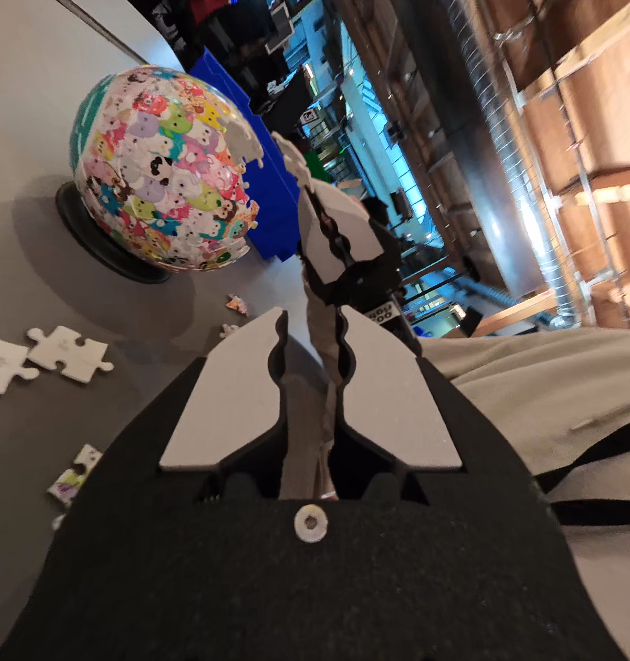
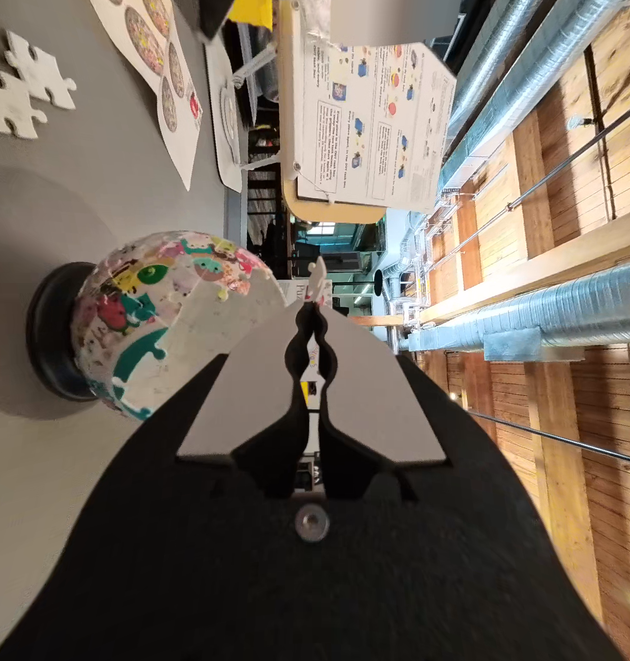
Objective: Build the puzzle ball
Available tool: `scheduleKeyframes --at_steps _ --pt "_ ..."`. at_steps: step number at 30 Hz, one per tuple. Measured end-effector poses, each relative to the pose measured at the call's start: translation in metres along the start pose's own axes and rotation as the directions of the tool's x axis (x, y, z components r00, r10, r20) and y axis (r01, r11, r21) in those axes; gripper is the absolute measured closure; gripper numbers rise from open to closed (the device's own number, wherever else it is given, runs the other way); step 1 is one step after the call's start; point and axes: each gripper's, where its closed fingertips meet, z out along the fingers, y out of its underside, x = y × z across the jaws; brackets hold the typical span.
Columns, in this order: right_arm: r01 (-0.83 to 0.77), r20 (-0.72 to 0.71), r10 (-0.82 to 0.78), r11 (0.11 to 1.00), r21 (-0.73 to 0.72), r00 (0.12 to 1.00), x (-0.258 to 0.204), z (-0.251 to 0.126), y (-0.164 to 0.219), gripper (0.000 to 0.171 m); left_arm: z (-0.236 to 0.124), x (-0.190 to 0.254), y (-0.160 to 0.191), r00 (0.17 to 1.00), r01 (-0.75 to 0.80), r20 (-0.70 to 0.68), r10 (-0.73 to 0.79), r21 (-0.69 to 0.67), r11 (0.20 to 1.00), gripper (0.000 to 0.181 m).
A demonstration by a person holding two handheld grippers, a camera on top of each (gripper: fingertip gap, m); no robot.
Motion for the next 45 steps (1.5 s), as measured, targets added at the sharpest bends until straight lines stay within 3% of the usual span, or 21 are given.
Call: scheduleKeyframes --at_steps 6,9,13,18,20,21,25,28,30,32,34,35,36,37,38,39,40,42,45 --pt "0.12 -0.002 -0.12 0.993 -0.016 0.993 0.001 0.007 0.002 0.171 0.003 -0.017 0.0 0.948 -0.271 0.142 0.285 -0.112 0.956 0.156" --pt "0.177 -0.001 -0.177 0.984 0.012 0.984 0.004 0.005 -0.002 0.171 0.012 -0.011 -0.01 0.921 -0.357 0.118 0.37 -0.123 0.926 0.154" --pt "0.211 -0.01 -0.211 0.972 0.099 0.977 0.014 -0.004 -0.022 0.171 0.03 0.003 -0.025 0.95 -0.308 -0.005 0.311 -0.157 0.938 0.154" --pt "0.152 0.028 -0.162 0.961 0.23 0.986 0.009 -0.017 -0.055 0.171 0.035 0.027 -0.039 0.98 -0.114 -0.18 0.088 -0.138 0.984 0.149" --pt "0.122 0.043 -0.138 0.958 0.259 0.99 0.006 -0.022 -0.063 0.171 0.031 0.032 -0.037 0.974 -0.052 -0.224 0.02 -0.139 0.989 0.164" --pt "0.128 0.033 -0.141 0.957 0.259 0.989 0.005 -0.023 -0.065 0.171 0.029 0.034 -0.034 0.97 -0.041 -0.245 0.003 -0.148 0.988 0.18" --pt "0.102 0.026 -0.113 0.959 0.263 0.993 0.006 -0.026 -0.072 0.171 0.024 0.033 -0.015 0.97 0.008 -0.237 -0.053 -0.19 0.982 0.18" --pt "0.135 0.013 -0.143 0.956 0.26 0.99 0.007 -0.029 -0.077 0.171 0.014 0.031 -0.015 0.97 0.053 -0.229 -0.085 -0.143 0.988 0.163" --pt "0.118 0.055 -0.135 0.963 0.242 0.989 0.001 -0.029 -0.073 0.171 0.004 0.021 -0.012 0.984 0.042 -0.164 -0.064 -0.13 0.991 0.162" --pt "-0.017 0.188 -0.02 0.98 0.198 0.982 -0.014 -0.034 -0.061 0.171 -0.01 0.009 -0.006 0.998 -0.002 -0.07 -0.007 -0.132 0.991 0.159" --pt "-0.335 0.395 0.298 0.942 0.028 0.869 -0.037 -0.046 -0.05 0.171 -0.025 -0.002 0.005 0.995 -0.084 0.032 0.091 -0.173 0.981 0.159" --pt "-0.526 0.492 0.495 0.846 -0.087 0.716 -0.05 -0.055 -0.053 0.171 -0.031 -0.012 0.014 0.981 -0.145 0.098 0.17 -0.224 0.964 0.159" --pt "-0.672 0.563 0.651 0.709 -0.213 0.509 -0.062 -0.065 -0.061 0.171 -0.037 -0.024 0.024 0.952 -0.204 0.166 0.258 -0.288 0.936 0.159" --pt "-0.763 0.538 0.779 0.549 -0.341 0.321 -0.069 -0.068 -0.062 0.169 -0.041 -0.037 0.033 0.911 -0.26 0.219 0.349 -0.352 0.899 0.158" --pt "-0.803 0.475 0.866 0.39 -0.45 0.154 -0.077 -0.069 -0.061 0.154 -0.042 -0.046 0.043 0.867 -0.315 0.237 0.438 -0.421 0.851 0.157" --pt "-0.814 0.45 0.893 0.263 -0.519 0.002 -0.085 -0.071 -0.065 0.14 -0.04 -0.055 0.052 0.821 -0.357 0.24 0.517 -0.491 0.795 0.157" --pt "-0.809 0.429 0.898 0.183 -0.559 -0.093 -0.091 -0.072 -0.068 0.138 -0.037 -0.063 0.058 0.777 -0.383 0.244 0.58 -0.548 0.744 0.157" --pt "-0.765 0.342 0.932 0.135 -0.63 -0.118 -0.111 -0.067 -0.064 0.123 -0.026 -0.064 0.063 0.751 -0.415 0.223 0.622 -0.573 0.706 0.157" --pt "-0.693 0.28 0.96 0.215 -0.688 0.02 -0.134 -0.057 -0.058 0.116 -0.013 -0.052 0.06 0.811 -0.404 0.178 0.557 -0.518 0.754 0.157"
